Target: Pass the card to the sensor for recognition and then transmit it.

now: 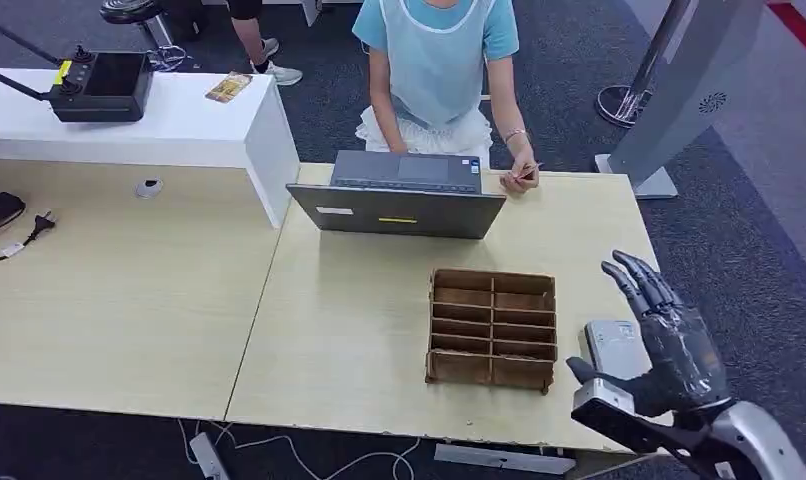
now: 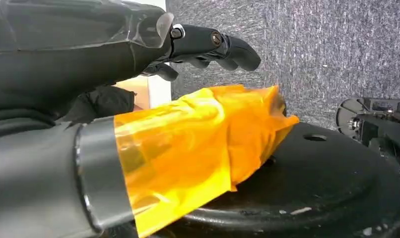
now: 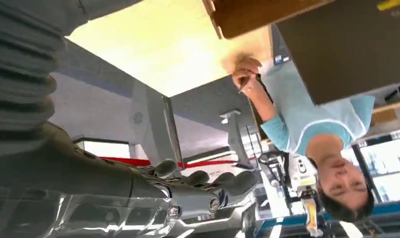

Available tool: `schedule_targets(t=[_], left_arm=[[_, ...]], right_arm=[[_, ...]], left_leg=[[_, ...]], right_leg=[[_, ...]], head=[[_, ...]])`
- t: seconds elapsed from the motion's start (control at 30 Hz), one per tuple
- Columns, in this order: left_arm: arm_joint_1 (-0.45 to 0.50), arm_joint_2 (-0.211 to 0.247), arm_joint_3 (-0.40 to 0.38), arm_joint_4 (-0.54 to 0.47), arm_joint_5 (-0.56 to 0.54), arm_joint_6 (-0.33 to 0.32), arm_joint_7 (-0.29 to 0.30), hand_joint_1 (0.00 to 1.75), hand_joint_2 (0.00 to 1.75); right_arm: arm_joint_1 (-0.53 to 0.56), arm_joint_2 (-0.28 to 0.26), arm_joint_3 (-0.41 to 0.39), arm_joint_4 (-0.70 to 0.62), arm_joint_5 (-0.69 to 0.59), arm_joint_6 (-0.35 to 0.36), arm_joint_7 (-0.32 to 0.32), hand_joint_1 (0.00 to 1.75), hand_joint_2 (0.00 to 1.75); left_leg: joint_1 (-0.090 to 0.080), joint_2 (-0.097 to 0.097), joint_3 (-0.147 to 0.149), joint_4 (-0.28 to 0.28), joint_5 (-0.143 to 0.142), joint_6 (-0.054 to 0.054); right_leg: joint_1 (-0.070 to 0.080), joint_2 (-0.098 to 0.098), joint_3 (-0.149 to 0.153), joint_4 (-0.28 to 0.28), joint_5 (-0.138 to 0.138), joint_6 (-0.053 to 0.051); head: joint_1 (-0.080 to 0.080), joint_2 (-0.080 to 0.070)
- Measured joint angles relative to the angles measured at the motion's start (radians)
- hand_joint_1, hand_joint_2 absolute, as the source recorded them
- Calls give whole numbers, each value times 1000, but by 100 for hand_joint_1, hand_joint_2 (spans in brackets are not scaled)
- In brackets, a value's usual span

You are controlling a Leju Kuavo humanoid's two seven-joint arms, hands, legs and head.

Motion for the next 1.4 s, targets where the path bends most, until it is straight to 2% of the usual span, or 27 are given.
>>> schedule_targets(t=[0.17,0.3,0.53,0.8,1.03,1.4], left_arm=[[-1,2,0,0,-8,-3,7,0,0],[-3,2,0,0,-10,-4,8,0,0],[-3,2,0,0,-10,-5,10,0,0],[-5,1,0,0,-14,-6,21,0,0],[-5,1,0,0,-16,-6,23,0,0],[-5,1,0,0,-21,-9,26,0,0]], right_arm=[[-11,-35,27,1,8,39,11,0,175],[-43,-37,59,13,58,41,44,0,175],[-75,-37,96,36,91,54,64,0,175],[-139,-24,181,93,213,53,151,0,175],[-148,-19,223,120,220,52,180,0,175],[-128,-19,247,129,220,55,199,0,175]], left_leg=[[0,0,-1,0,0,0],[0,0,0,0,0,0],[0,0,0,0,0,0],[0,0,0,0,0,0],[0,0,0,0,0,0],[0,0,0,0,0,0]], right_leg=[[0,0,0,0,0,0],[0,0,0,0,0,0],[0,1,0,0,0,0],[0,0,0,0,0,0],[0,0,0,0,0,0],[0,0,0,0,0,0]], head=[[0,0],[0,0],[0,0],[0,0],[0,0],[0,0]])
